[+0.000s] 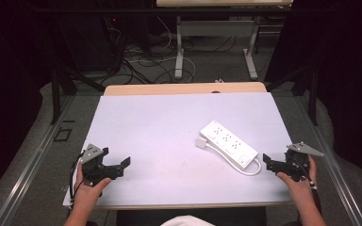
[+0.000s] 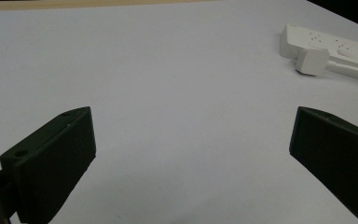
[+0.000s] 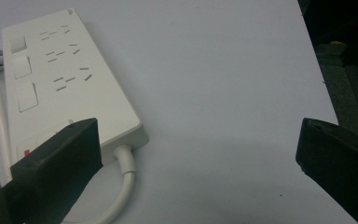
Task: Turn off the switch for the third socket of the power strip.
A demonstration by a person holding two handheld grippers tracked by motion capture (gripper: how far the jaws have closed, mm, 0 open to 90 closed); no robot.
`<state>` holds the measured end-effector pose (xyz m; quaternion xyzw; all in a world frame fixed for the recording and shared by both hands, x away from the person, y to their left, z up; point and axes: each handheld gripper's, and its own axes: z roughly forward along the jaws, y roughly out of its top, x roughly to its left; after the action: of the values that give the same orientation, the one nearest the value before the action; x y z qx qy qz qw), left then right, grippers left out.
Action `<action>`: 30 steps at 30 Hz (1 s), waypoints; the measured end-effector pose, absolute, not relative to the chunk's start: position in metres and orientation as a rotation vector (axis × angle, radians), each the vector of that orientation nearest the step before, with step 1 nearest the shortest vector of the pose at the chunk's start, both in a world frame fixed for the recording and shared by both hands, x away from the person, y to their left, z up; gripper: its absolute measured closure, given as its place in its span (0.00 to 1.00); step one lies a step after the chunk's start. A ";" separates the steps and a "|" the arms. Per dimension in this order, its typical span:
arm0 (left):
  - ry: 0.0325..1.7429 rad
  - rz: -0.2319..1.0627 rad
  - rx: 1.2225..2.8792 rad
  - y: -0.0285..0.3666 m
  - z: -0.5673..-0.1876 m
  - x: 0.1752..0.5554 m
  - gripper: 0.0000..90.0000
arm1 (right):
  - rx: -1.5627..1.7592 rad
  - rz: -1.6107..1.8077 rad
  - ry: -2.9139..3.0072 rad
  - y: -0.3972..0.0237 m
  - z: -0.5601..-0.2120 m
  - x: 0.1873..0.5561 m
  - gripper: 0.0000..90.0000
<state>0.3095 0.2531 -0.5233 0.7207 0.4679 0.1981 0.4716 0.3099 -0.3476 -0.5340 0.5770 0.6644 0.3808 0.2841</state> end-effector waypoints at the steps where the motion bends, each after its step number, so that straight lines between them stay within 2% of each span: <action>1: 1.146 0.485 1.765 0.253 -0.523 0.309 0.01 | 1.542 1.019 1.778 -0.348 -0.535 0.310 0.00; 30: 1.152 0.486 1.773 0.255 -0.523 0.311 0.01 | 1.660 1.004 1.763 -0.360 -0.549 0.316 0.00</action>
<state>0.3108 0.2546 -0.5235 0.7227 0.4695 0.1982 0.4670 0.3163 -0.3604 -0.5493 0.6120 0.6498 0.3701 0.2572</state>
